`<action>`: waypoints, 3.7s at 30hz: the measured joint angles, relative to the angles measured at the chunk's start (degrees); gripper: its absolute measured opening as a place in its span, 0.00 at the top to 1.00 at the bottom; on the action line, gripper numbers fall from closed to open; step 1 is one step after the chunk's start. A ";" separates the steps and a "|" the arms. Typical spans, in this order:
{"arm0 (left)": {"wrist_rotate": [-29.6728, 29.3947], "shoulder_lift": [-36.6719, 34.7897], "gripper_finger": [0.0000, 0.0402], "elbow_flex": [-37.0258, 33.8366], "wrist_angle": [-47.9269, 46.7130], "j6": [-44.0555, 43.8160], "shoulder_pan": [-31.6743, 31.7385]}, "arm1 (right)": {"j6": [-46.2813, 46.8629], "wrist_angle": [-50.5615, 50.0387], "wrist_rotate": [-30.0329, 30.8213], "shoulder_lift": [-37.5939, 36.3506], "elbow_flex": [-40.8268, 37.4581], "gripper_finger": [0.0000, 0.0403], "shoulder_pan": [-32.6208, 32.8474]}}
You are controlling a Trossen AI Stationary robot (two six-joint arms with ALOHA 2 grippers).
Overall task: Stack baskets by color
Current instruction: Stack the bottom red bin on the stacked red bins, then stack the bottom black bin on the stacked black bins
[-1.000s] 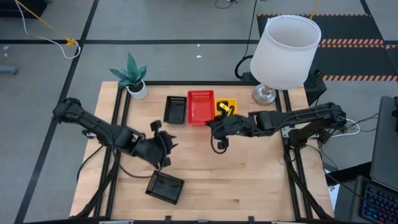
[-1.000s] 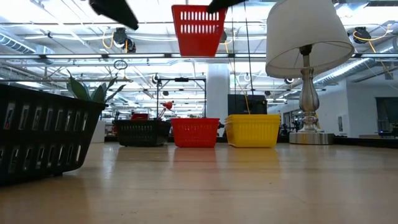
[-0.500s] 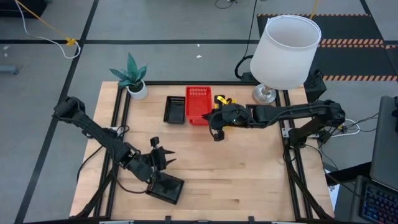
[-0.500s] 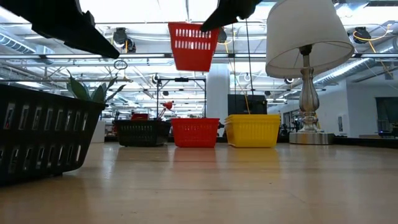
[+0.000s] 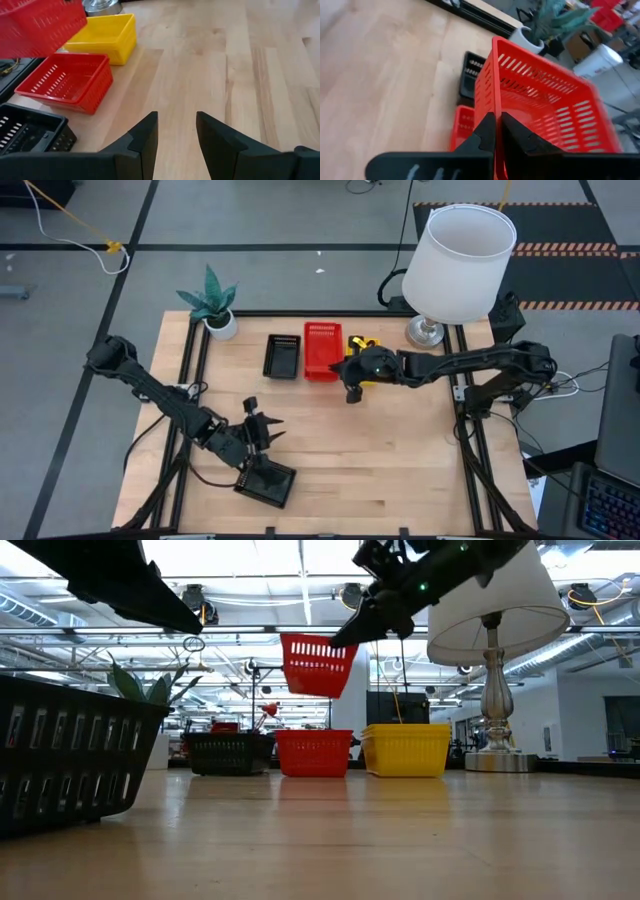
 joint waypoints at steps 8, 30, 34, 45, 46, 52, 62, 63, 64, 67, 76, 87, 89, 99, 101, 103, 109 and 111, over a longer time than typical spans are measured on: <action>0.04 0.00 0.66 0.00 -0.09 0.28 0.02 | 0.38 6.73 -3.31 0.00 -4.55 0.99 -2.61; 0.19 0.00 0.66 0.00 0.24 2.64 0.02 | 1.01 13.23 -2.92 8.93 -5.77 0.99 -3.86; 0.19 0.00 0.66 0.00 0.22 2.64 0.02 | 0.90 13.32 -2.89 10.19 -5.77 0.99 -3.86; 0.18 0.00 0.66 0.02 0.24 2.67 0.02 | 0.05 13.87 -1.54 12.00 -5.77 0.97 -3.86; 0.19 0.00 0.66 0.00 0.22 2.67 0.02 | 0.00 13.92 -1.54 11.98 -5.77 0.96 -3.86; 0.17 0.00 0.66 0.00 0.22 2.69 0.02 | 0.34 14.01 -1.58 11.98 -5.77 0.85 -3.86; 0.19 0.00 0.66 0.01 0.22 2.69 0.02 | 1.05 13.99 -2.06 11.98 -5.77 0.74 -3.86; 0.18 0.00 0.66 0.02 0.22 2.69 0.02 | 1.06 13.99 -2.91 11.98 -5.77 0.74 -3.86; 0.17 0.00 0.66 0.02 0.22 2.69 0.02 | 1.11 14.01 -3.55 11.96 -5.77 0.73 -3.86; 0.19 0.00 0.66 0.02 0.20 2.71 0.02 | 2.00 13.99 -5.02 11.93 -5.75 0.71 -3.86; 0.47 0.00 0.66 0.02 0.06 3.35 0.02 | 2.86 13.33 -4.62 9.03 -5.74 0.68 -3.48; 15.39 0.00 0.66 3.03 -6.95 6.85 0.02 | 7.84 1.49 -4.68 -4.50 -5.72 0.68 0.58; 17.71 0.02 0.66 5.51 -12.87 5.42 -0.10 | 8.53 -1.11 -4.69 -7.10 -5.72 0.68 1.36; 31.93 0.00 0.66 13.42 -31.79 15.10 -3.48 | 8.83 -6.89 -4.65 -14.42 -5.72 0.68 3.94; 35.08 0.02 0.66 13.42 -32.60 20.58 -4.80 | 8.79 -7.08 -4.65 -14.56 -5.72 0.68 4.16; 36.09 0.02 0.66 13.42 -32.60 24.73 -6.07 | 8.75 -7.20 -4.64 -14.50 -5.72 0.68 4.19; 35.93 0.02 0.66 13.42 -32.57 32.91 -9.69 | 8.66 -7.19 -4.64 -14.49 -5.72 0.68 4.19; 35.92 0.71 0.66 13.42 -32.12 33.14 -10.55 | 8.66 -7.17 -4.64 -14.49 -5.72 0.68 4.19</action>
